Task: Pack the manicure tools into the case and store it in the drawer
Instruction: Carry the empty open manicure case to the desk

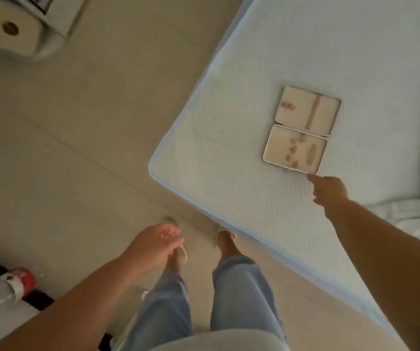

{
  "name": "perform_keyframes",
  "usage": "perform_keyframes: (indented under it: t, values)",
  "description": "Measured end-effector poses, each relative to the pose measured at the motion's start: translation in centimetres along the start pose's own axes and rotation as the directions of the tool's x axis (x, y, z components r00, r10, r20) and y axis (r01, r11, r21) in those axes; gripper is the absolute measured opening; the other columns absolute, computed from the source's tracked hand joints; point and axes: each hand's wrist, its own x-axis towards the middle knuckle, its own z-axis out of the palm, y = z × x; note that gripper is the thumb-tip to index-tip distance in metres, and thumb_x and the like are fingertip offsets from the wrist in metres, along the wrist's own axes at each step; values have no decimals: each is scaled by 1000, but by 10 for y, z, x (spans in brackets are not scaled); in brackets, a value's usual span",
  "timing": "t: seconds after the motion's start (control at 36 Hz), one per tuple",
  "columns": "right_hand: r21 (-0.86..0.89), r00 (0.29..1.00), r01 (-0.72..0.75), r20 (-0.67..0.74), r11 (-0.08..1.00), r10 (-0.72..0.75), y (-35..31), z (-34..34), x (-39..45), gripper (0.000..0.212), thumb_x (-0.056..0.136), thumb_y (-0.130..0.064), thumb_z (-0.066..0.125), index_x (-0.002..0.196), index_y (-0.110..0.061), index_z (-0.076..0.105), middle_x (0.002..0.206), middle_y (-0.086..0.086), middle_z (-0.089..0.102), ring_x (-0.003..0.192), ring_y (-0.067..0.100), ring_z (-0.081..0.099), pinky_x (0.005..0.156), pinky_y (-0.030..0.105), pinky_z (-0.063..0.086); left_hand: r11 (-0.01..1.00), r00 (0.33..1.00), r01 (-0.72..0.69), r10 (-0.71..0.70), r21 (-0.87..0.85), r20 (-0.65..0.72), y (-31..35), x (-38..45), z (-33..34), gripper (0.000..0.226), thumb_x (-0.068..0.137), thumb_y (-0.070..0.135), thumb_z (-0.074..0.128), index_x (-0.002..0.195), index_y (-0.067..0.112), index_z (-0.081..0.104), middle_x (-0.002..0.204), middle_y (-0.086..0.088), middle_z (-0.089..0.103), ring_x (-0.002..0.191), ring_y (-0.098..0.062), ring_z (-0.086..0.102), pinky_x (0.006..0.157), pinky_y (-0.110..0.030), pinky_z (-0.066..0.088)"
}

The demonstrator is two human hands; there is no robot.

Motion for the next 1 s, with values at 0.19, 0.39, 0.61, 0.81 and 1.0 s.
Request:
perform_keyframes:
  t: [0.19, 0.39, 0.61, 0.81, 1.0]
  values:
    - [86, 997, -56, -56, 995, 61, -29, 6, 55, 40, 72, -40, 70, 92, -8, 57, 84, 8, 57, 66, 20, 54, 65, 31, 49, 999, 1000, -1, 0, -39, -23, 20, 46, 16, 14, 79, 30, 60, 94, 28, 61, 76, 10, 62, 79, -10, 60, 65, -23, 40]
    - [292, 992, -116, 81, 949, 96, -22, 18, 33, 22, 79, -31, 70, 73, -17, 54, 82, -1, 56, 68, 12, 53, 56, 22, 45, 998, 998, 62, -62, -7, -7, 14, 39, 7, 17, 80, 33, 58, 96, 25, 61, 86, 6, 67, 77, -9, 63, 61, -23, 40]
    - [363, 985, 21, 153, 931, -82, -28, 16, -62, 8, 86, -17, 60, 83, -23, 55, 88, -4, 58, 80, 15, 58, 70, 31, 50, 994, 998, 58, -61, -90, -30, 25, -16, -27, 19, 82, 28, 58, 83, 10, 65, 89, -13, 68, 81, -27, 65, 68, -31, 43]
    - [101, 905, 335, 243, 937, -350, -45, -1, -155, 9, 87, -21, 57, 79, -24, 54, 82, 0, 62, 77, 18, 63, 66, 31, 54, 985, 993, -18, -2, -171, -114, 32, -74, -68, 18, 87, 23, 55, 97, 11, 63, 86, -10, 67, 80, -24, 64, 74, -33, 48]
    - [158, 757, 442, 462, 883, -461, -77, 0, -243, 13, 87, -23, 58, 82, -15, 66, 75, 4, 63, 71, 17, 59, 71, 34, 52, 952, 945, -136, 42, -274, -324, 19, -117, -110, 27, 81, 29, 58, 108, 25, 57, 99, 2, 61, 87, -10, 55, 68, -19, 37]
